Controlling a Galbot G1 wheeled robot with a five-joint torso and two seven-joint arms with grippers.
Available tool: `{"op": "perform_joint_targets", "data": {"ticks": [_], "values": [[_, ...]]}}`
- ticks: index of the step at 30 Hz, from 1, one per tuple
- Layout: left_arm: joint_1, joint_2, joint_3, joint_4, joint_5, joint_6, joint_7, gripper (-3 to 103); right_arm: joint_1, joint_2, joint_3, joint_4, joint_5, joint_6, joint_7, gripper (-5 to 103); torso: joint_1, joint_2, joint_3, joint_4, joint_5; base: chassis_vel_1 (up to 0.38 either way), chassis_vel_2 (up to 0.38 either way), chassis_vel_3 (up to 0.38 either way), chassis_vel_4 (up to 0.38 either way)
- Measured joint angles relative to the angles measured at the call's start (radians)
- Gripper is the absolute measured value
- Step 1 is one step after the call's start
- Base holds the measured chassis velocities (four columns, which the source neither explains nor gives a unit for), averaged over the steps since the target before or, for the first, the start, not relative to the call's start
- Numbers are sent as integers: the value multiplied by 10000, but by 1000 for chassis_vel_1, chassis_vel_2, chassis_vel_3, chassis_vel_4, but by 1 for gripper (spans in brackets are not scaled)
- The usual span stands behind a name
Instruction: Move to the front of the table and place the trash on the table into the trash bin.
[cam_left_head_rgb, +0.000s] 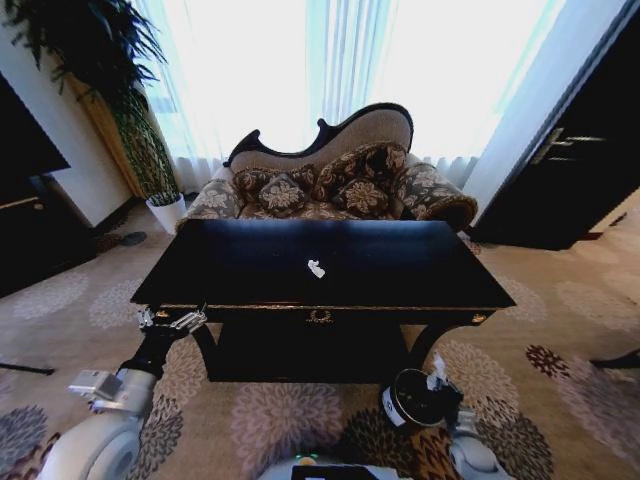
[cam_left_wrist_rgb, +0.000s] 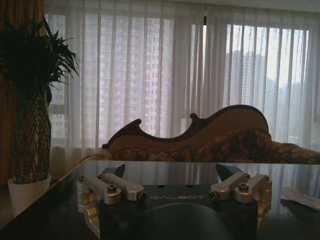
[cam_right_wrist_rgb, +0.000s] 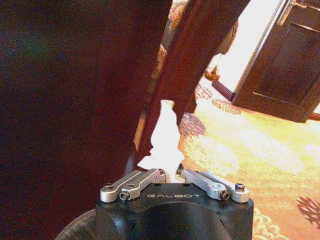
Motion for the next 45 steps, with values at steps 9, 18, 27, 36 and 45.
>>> {"op": "perform_joint_targets", "data": {"ticks": [9, 18, 27, 36, 45], "values": [[0, 0, 0, 0, 0, 0, 0, 100, 1225, 394, -227, -2561, -825, 428, -400, 2, 0, 0, 0, 0, 5, 0, 0, 0, 0], [0, 0, 0, 0, 0, 0, 0, 100, 1832, 746, -323, -3502, -1209, 506, -424, 3, 0, 0, 0, 0, 0, 0, 0, 0, 0], [0, 0, 0, 0, 0, 0, 0, 100, 1933, 839, -306, -3834, -1257, 488, -578, 20, 0, 0, 0, 0, 0, 0, 0, 0, 0], [0, 0, 0, 0, 0, 0, 0, 100, 1915, 1006, -296, -3813, -1260, 466, -590, 52, 0, 0, 0, 0, 1, 0, 0, 0, 0], [0, 0, 0, 0, 0, 0, 0, 100, 1822, 1073, -292, -3636, -1214, 436, -586, 85, 0, 0, 0, 0, 1, 0, 0, 0, 0]]}}
